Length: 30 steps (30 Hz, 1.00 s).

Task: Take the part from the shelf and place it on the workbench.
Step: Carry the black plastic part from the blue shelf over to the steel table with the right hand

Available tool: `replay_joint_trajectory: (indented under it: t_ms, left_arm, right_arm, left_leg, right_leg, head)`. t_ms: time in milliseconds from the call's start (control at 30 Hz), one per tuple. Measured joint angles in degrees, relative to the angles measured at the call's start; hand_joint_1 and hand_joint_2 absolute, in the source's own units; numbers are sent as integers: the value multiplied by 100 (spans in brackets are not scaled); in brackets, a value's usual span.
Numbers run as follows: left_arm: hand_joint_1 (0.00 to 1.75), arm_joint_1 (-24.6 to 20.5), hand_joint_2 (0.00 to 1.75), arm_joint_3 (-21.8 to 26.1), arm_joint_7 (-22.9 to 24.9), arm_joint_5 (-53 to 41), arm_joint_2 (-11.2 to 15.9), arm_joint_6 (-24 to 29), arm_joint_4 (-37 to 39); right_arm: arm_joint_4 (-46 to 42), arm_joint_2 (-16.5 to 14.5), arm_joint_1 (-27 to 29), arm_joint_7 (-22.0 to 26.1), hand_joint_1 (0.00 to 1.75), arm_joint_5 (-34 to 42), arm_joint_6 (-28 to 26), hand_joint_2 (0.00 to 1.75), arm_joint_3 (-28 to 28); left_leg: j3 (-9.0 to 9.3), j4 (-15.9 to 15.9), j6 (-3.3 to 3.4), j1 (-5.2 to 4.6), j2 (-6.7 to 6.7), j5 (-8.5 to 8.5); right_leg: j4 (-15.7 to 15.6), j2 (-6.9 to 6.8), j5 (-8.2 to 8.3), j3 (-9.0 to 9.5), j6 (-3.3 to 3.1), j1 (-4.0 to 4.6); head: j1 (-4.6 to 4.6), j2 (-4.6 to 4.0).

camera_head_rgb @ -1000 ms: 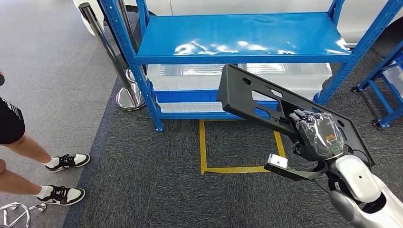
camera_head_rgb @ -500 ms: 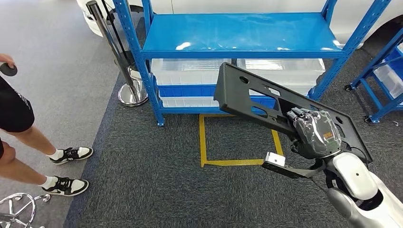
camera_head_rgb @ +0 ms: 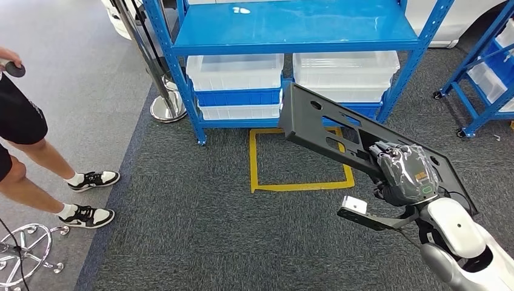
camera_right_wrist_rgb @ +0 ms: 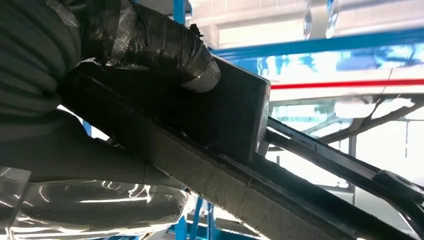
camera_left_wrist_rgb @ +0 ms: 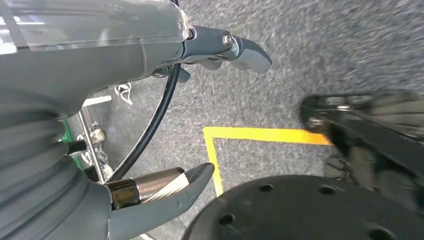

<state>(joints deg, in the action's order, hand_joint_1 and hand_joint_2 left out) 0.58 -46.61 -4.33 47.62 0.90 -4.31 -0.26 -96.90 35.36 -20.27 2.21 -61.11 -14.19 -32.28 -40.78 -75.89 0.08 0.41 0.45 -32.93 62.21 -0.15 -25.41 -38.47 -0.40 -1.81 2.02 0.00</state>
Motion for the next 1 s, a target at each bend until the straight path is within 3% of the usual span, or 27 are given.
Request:
replay_joint_trajectory:
  t_ms: [67,133,167,200,267,300,333,400,433,467,500,533,567,600,667,733,800,867,933,967,1000]
  left_arm:
    - [0,-12,175,-2,0,9,2,0,1]
    - [0,-21,175,-3,0,16,19,-1,3]
    - [0,-26,175,-4,0,19,26,-1,5]
    - [0,-29,175,-5,-1,23,30,-1,6]
    - [0,-34,175,-4,-9,41,22,0,7]
    - [0,-36,175,-4,-25,59,18,-5,7]
    - [0,-36,175,-3,-46,75,13,-13,7]
    - [0,-23,175,-4,-85,96,2,-38,7]
    - [0,-14,175,-4,-94,95,-1,-50,7]
    - [0,-7,175,-4,-98,95,-3,-62,7]
    - [0,-5,175,-4,-101,95,-7,-71,7]
    - [0,-5,175,-3,-102,95,-14,-79,7]
    - [0,-5,175,-3,-103,95,-20,-84,7]
    - [0,-2,175,-4,-103,95,-25,-86,7]
    - [0,5,175,-4,-103,95,-28,-90,7]
    - [0,5,175,-4,-103,97,-26,-96,7]
    - [0,4,175,-4,-101,104,-10,-111,8]
    - [0,13,175,-4,-89,116,10,-148,9]
    - [0,17,175,-5,-70,132,31,-191,9]
    - [0,17,175,-4,-61,142,44,-208,9]
    - [0,15,175,-4,-51,155,61,-221,9]
  right_arm:
    - [-2,1,-1,1,175,28,16,175,9]
    - [-4,1,-7,2,175,55,30,175,24]
    - [-4,1,-15,2,175,65,38,175,28]
    - [-5,0,-24,2,175,73,50,175,31]
    - [-6,4,-32,2,175,86,80,175,34]
    - [-7,11,-36,1,175,95,97,175,38]
    - [-7,20,-40,0,175,111,116,175,47]
    - [-5,37,-52,-2,175,156,170,175,67]
    - [-4,40,-51,-2,175,175,195,175,74]
    - [-3,43,-48,-2,175,186,215,175,76]
    - [-2,44,-46,-2,175,189,224,175,76]
    - [-2,45,-48,-2,175,190,228,175,76]
    - [-2,45,-54,-2,175,190,231,175,77]
    - [-2,44,-66,-3,175,190,234,175,78]
    - [-2,42,-85,-5,175,191,242,175,80]
    - [-1,40,-88,-14,175,186,261,175,81]
    - [1,25,-100,-23,175,160,294,175,70]
    - [7,-41,-148,-43,175,103,335,175,39]
    - [24,-145,-200,-71,175,42,377,175,-7]
    - [40,-199,-216,-86,175,11,397,175,-33]
    - [60,-248,-233,-95,175,-18,417,175,-64]
  left_leg:
    - [535,455,162,-62,-11,256]
    - [1204,1332,346,-156,-21,188]
    - [1404,1652,391,-194,-26,120]
    - [1491,1856,407,-218,-26,94]
    - [1474,2046,405,-229,-14,275]
    - [1460,2152,424,-221,1,387]
    - [1434,2242,433,-206,21,498]
    - [1323,2290,442,-189,71,660]
    - [1240,2268,430,-188,102,716]
    - [1145,2231,419,-187,138,760]
    - [1041,2178,404,-183,179,796]
    - [937,2114,389,-177,223,820]
    - [837,2031,371,-170,270,832]
    - [739,1936,344,-174,314,829]
    - [614,1763,282,-191,403,809]
    - [579,1687,219,-199,505,815]
    - [539,1590,125,-172,419,735]
    - [381,1165,24,-125,154,376]
    - [143,471,-28,-86,18,-52]
    - [78,226,-41,-72,6,-151]
    - [99,159,-44,-63,4,-141]
  right_leg:
    - [-10,4,146,-152,-8,46]
    - [-53,2,283,-213,14,62]
    - [-99,-7,358,-213,40,43]
    - [-165,-14,444,-204,79,22]
    - [-312,-18,580,-189,153,-6]
    - [-305,-10,513,-210,175,2]
    - [-192,1,322,-251,187,18]
    - [381,16,-240,-392,199,31]
    - [740,17,-408,-457,217,31]
    - [1036,15,-424,-492,237,25]
    - [1196,8,-319,-461,258,16]
    - [1156,-16,-161,-334,279,7]
    - [913,-86,-51,-92,300,-3]
    - [543,-209,-72,207,317,9]
    - [-61,-388,-285,617,253,53]
    - [-205,-347,-383,640,126,81]
    - [-224,-246,-316,589,22,62]
    - [-238,-138,-230,517,-55,39]
    - [-231,-8,-155,418,-74,40]
    - [-224,58,-121,370,-72,41]
    - [-215,125,-90,323,-67,42]
  head:
    - [1,0]
    - [-2,0]
    - [-3,0]
    - [7,0]
    - [26,0]
    - [31,0]
    - [25,0]
    - [17,0]
    - [17,0]
    - [16,0]
    - [17,0]
    - [17,0]
    - [17,0]
    - [14,0]
    - [23,0]
    - [32,0]
    - [30,0]
    - [32,0]
    - [34,0]
    - [34,0]
    - [34,0]
